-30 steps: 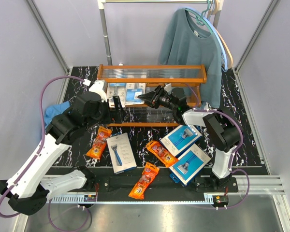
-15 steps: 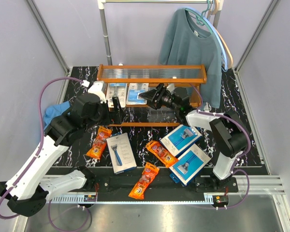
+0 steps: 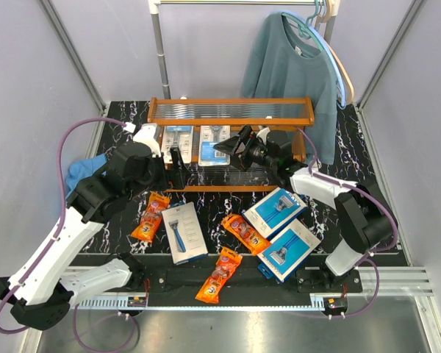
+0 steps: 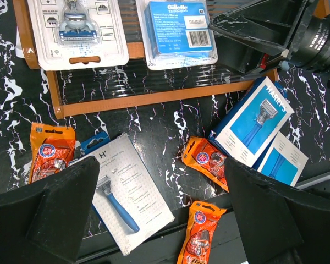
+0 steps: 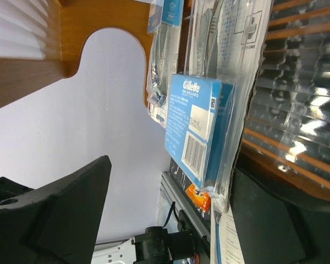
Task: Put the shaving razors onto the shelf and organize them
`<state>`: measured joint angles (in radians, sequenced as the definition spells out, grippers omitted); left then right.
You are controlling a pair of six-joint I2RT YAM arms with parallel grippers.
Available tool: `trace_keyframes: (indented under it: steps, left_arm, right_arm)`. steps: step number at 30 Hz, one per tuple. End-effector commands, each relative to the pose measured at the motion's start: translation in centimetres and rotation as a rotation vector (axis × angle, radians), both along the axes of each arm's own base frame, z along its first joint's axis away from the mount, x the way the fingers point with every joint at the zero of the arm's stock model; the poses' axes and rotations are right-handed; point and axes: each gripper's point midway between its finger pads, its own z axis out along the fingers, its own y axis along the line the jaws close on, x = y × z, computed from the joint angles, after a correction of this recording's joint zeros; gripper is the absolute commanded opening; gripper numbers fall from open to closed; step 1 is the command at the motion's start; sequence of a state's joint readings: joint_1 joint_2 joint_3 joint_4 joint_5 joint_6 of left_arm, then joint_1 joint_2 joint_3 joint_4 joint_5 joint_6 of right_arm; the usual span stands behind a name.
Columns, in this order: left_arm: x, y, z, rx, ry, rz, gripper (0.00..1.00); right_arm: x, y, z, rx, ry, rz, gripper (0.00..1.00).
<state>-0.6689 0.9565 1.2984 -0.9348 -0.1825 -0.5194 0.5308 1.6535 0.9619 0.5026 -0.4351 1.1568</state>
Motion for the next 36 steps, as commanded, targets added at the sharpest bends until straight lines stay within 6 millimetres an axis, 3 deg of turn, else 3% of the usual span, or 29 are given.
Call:
trace_keyframes:
  steps: [1, 14, 24, 36]
  left_arm:
    - [0.3, -0.4, 0.4, -0.012, -0.022, -0.016, 0.99]
    - [0.4, -0.5, 0.1, -0.002, -0.015, -0.02, 0.99]
    - [0.5, -0.9, -0.1, -0.005, -0.003, -0.034, 0.99]
    - [-0.1, -1.8, -2.2, 0.006, 0.061, -0.088, 0.99]
  right_arm:
    - [0.0, -1.7, -2.4, -0.12, 0.014, -0.054, 0.94]
    - [-2.2, -2.3, -2.1, -0.154, 0.006, -0.049, 0.98]
    - [-2.8, -2.5, -0.1, -0.153, -0.034, -0.051, 1.0]
    - [-6.7, -3.8, 0.4, -0.172, -0.037, -0.032, 1.0]
